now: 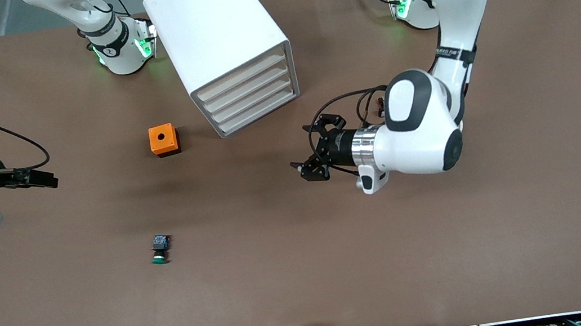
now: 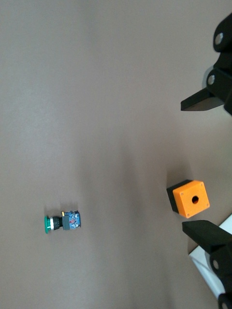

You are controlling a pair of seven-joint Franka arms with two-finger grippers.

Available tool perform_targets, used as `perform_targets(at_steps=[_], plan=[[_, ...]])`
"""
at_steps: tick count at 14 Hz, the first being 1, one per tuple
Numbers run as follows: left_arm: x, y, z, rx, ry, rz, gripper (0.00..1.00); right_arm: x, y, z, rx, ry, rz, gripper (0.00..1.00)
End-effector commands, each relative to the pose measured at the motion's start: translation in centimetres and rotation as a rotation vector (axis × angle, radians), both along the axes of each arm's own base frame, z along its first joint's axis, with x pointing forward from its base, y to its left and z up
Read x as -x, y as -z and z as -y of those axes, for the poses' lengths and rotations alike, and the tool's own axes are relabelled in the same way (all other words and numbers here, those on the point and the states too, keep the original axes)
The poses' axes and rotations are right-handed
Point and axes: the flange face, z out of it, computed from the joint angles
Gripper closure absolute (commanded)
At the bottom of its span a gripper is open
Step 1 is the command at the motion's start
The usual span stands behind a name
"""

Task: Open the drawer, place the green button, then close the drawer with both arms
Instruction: 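Move the left gripper toward the front of the white cabinet's drawer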

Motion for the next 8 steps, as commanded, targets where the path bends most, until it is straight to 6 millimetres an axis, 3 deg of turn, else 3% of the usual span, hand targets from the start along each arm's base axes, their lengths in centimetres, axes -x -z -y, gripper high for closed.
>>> perform_targets(at_steps=[1,3,8], plan=[[0.1,4.1,1.4,-0.071,-0.083,-0.167,0.0,0.3,-0.2,-1.6,0.003,0.062,-0.014,0.0],[1.2,8.1,2.3,-0.138,-0.11,-0.281,0.0,0.4,-0.1,-2.3,0.004,0.056,-0.017,0.0],[4.4,13.6,4.0,-0.273,-0.115,-0.508,0.0,0.6,0.5,-2.4,0.008,0.071,-0.028,0.0]])
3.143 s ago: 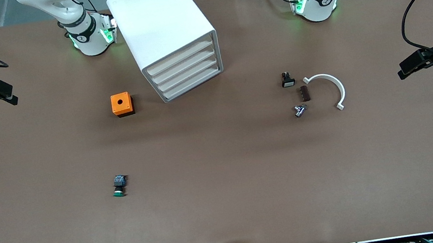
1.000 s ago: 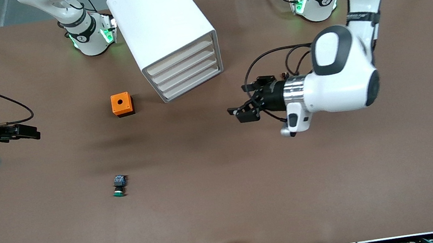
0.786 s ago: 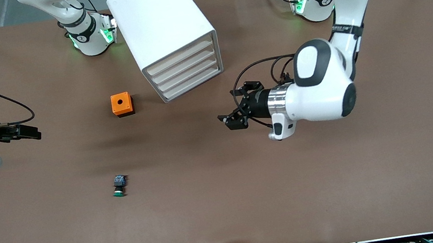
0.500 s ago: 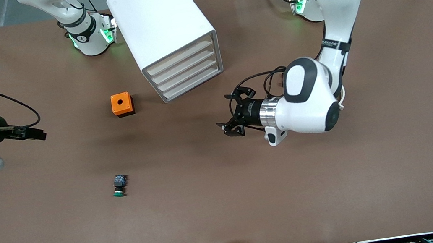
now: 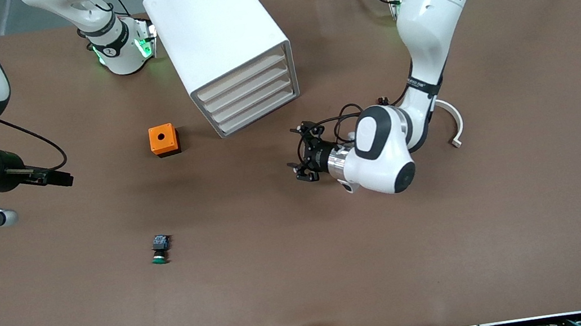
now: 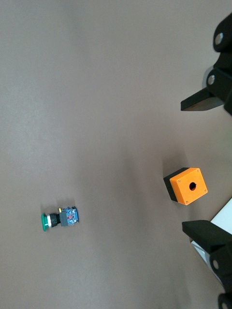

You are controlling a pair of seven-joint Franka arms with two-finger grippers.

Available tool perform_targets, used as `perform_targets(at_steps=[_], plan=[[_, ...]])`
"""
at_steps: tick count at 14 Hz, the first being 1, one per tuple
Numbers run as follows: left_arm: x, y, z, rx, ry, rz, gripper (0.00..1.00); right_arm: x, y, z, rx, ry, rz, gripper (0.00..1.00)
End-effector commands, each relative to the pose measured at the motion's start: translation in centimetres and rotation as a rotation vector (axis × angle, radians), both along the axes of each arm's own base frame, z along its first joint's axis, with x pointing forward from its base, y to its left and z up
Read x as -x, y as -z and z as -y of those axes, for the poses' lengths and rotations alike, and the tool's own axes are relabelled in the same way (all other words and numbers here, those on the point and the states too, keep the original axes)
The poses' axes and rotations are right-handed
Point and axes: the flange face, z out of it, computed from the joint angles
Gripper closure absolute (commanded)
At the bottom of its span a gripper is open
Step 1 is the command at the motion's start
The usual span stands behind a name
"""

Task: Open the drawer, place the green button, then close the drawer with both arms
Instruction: 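Move the left gripper toward the front of the white cabinet's drawer, then grasp the drawer front with the left gripper while the right gripper reaches the button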

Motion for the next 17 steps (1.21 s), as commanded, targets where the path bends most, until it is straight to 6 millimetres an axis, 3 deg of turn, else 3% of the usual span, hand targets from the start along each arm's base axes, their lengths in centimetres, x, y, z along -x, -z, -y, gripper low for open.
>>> perform_targets(at_steps=[1,7,9,12,14,15,17], plan=[[1.4,2.2,0.9,-0.053,-0.006,-0.148,0.0,0.4,0.1,-0.4,-0.007,0.021,-0.01,0.0],[5.5,6.2,2.4,-0.152,0.032,-0.396,0.0,0.4,0.1,-0.5,-0.004,0.031,-0.01,0.0],[6.8,6.3,3.2,-0.172,0.055,-0.465,0.01,0.5,0.0,-1.6,0.002,0.047,-0.011,0.0],[7.6,6.9,3.8,-0.195,0.036,-0.537,0.18,0.5,0.1,-2.8,0.009,0.062,-0.01,0.0],[8.1,7.9,3.8,-0.205,0.018,-0.591,0.37,0.0,0.0,-3.3,0.006,0.056,0.026,0.0],[8.5,8.5,4.0,-0.207,0.015,-0.633,0.39,-0.9,0.3,-4.4,0.001,0.04,0.078,0.0],[9.3,8.9,4.3,-0.22,0.021,-0.674,0.42,-3.1,3.8,-6.9,-0.004,0.0,0.124,0.0]])
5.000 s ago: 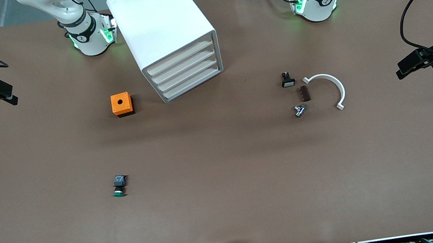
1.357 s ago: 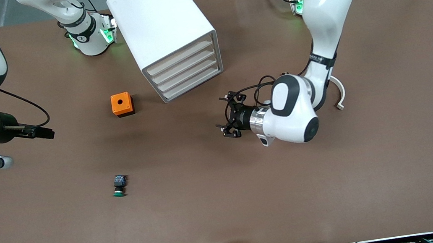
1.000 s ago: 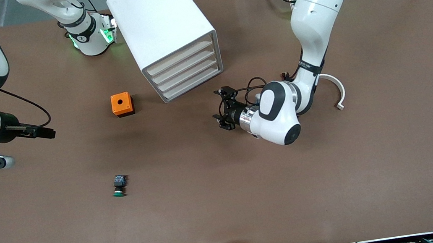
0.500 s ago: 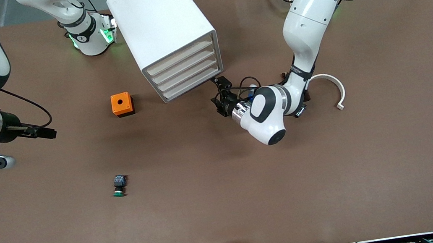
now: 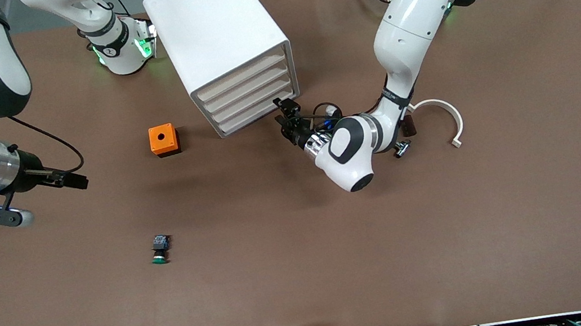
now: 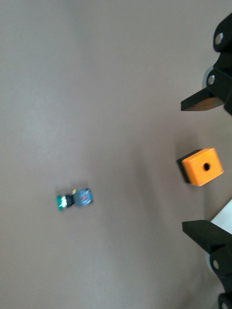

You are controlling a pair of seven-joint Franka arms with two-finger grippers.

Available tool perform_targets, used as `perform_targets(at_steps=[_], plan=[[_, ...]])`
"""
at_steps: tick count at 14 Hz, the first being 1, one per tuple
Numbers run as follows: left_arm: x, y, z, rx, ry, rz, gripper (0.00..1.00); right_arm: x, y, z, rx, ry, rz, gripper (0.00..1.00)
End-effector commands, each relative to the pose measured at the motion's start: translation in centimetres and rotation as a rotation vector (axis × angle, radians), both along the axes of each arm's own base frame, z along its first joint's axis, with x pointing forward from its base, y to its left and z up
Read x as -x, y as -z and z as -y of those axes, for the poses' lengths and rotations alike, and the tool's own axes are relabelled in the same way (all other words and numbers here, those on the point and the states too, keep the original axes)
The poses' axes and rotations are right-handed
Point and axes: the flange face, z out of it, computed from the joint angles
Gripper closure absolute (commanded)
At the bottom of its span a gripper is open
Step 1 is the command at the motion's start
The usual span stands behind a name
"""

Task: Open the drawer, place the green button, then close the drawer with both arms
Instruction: 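Grasp the drawer front with the left gripper while the right gripper reaches the button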

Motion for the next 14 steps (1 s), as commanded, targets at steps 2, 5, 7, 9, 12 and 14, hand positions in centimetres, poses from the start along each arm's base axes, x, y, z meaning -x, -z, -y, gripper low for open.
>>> perform_targets(at_steps=[2,5,7,9,12,14], plan=[[1.0,0.3,1.1,0.0,-0.007,-0.095,0.44,-3.4,6.5,-3.4,-0.009,-0.042,0.05,0.0],[2.2,1.0,1.8,-0.028,0.005,-0.15,0.44,-5.8,12.7,-4.9,-0.01,-0.102,0.097,0.0],[2.9,1.2,2.3,-0.037,0.013,-0.16,0.44,-7.0,16.9,-5.0,-0.004,-0.126,0.124,0.0],[3.2,1.7,2.4,-0.042,0.016,-0.17,0.44,-8.1,21.4,-5.1,-0.001,-0.171,0.147,0.0],[3.5,2.2,2.4,-0.06,0.013,-0.19,0.44,-8.9,27.2,-6.0,0.019,-0.219,0.142,0.0],[4.2,2.3,3.0,-0.068,0.025,-0.195,0.47,-9.5,28.8,-6.2,0.046,-0.246,0.139,0.0]])
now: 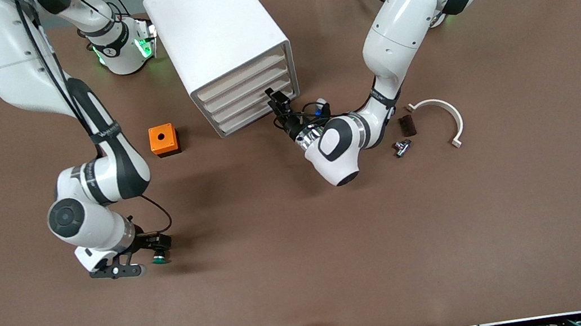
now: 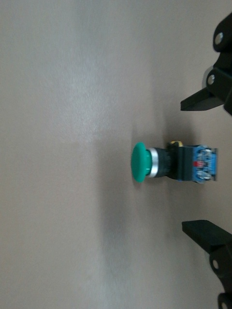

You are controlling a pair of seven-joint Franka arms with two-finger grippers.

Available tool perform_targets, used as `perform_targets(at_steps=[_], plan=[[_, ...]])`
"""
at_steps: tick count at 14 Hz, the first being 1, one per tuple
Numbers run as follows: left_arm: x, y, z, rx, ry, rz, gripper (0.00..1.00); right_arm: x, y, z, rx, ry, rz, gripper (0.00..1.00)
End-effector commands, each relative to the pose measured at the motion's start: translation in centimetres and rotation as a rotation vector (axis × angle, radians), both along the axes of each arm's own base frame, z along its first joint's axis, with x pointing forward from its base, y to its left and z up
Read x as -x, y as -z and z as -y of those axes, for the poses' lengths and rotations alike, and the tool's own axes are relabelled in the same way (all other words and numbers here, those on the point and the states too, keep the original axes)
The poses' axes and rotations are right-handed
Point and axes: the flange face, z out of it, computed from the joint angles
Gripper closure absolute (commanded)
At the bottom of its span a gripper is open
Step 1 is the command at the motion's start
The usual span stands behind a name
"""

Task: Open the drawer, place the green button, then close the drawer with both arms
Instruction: 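Grasp the green button with the right gripper while the left gripper pulls the drawer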

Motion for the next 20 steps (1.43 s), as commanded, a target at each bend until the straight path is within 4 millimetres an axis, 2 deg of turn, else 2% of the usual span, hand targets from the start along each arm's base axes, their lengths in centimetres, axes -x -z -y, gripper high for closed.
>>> perform_targets(at_steps=[1,5,8,9,12,15,18,20], plan=[[1.0,0.0,1.3,0.0,0.01,-0.036,0.48,-1.4,1.3,-0.6,0.03,-0.038,0.008,0.0],[3.7,0.6,2.6,-0.012,0.066,-0.063,0.55,-1.3,3.2,-0.2,0.029,-0.021,0.004,0.0],[4.6,1.1,3.0,-0.018,0.084,-0.072,0.68,-1.3,3.1,-0.4,0.023,-0.018,0.003,0.11],[4.7,1.2,3.1,-0.016,0.086,-0.072,0.73,-1.3,3.1,-0.4,0.018,-0.007,0.0,0.12],[4.7,1.6,3.0,-0.02,0.083,-0.079,0.84,-1.0,3.3,-0.3,0.017,0.009,-0.013,0.14],[4.3,1.6,2.7,-0.019,0.072,-0.08,0.93,-0.8,3.5,-0.1,0.019,0.011,-0.021,0.22],[3.3,1.5,2.0,-0.022,0.051,-0.081,0.96,-0.2,3.9,-0.7,0.027,0.047,-0.063,0.26],[2.1,1.5,1.0,-0.027,0.027,-0.086,0.97,0.1,4.0,-0.9,0.032,0.05,-0.093,0.37]])
